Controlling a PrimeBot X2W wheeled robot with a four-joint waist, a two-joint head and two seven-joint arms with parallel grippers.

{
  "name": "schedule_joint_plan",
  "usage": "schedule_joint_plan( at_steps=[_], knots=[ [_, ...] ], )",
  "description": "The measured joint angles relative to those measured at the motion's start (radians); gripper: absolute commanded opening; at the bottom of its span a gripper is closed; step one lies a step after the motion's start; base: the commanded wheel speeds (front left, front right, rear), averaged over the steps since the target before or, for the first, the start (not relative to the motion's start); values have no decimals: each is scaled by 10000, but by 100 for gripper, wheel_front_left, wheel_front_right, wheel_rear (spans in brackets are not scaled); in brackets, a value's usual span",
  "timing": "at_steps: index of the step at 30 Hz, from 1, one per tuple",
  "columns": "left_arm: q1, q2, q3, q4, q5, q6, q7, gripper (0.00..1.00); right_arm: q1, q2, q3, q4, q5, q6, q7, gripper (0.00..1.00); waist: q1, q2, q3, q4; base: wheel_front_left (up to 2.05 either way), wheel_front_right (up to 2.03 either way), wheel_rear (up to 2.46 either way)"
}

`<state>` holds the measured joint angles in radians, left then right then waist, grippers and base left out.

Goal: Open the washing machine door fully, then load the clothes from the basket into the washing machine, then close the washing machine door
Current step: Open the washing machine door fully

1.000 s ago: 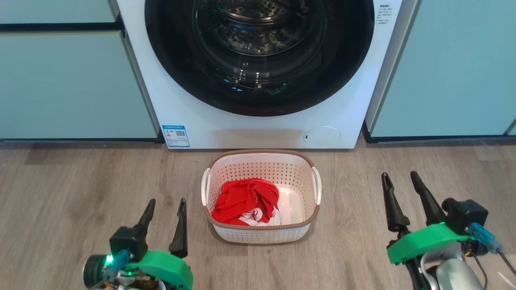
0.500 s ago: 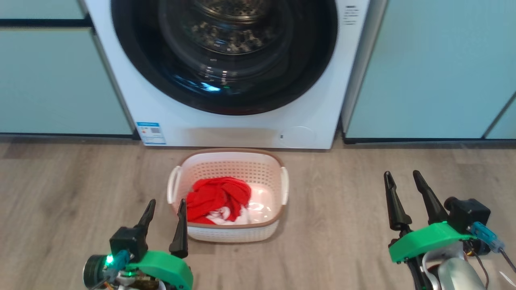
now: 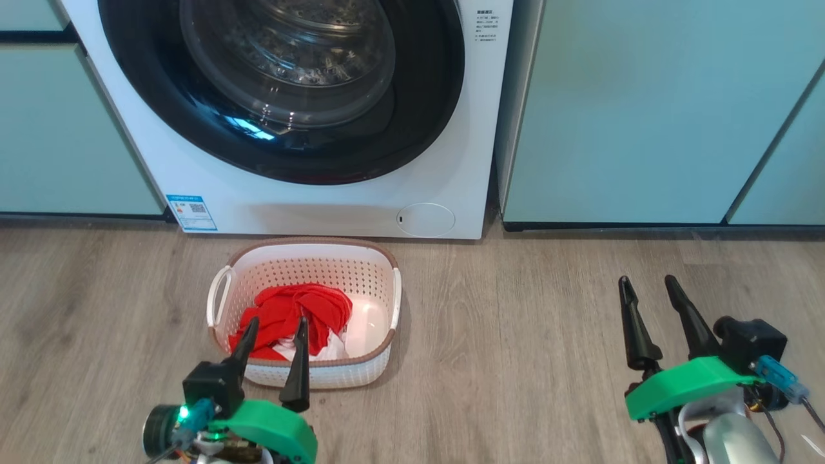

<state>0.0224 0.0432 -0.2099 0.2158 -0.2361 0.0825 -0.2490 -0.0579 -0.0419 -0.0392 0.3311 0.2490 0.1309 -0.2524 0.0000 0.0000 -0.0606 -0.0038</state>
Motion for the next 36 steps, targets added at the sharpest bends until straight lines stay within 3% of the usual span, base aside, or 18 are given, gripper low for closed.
schedule_joint_plan(
  at_steps=[32, 34, 36],
  knots=[
    [2, 17, 10, -203, 422, 146, 0, 100, -142, 8, 59, -251, -15, 0, 0, 98, 0, 1, -28, 17, 7, 7, -14],
    [2, 17, -44, -230, 441, 155, 0, 100, -139, 8, 82, -249, -12, 0, 0, 0, 0, 1, 14, 50, 0, 0, 0],
    [2, 17, -96, -278, 504, 173, 0, 100, -139, 8, 96, -253, -12, 0, 0, 0, 0, 1, 84, 87, 0, 0, 0]
  ],
)
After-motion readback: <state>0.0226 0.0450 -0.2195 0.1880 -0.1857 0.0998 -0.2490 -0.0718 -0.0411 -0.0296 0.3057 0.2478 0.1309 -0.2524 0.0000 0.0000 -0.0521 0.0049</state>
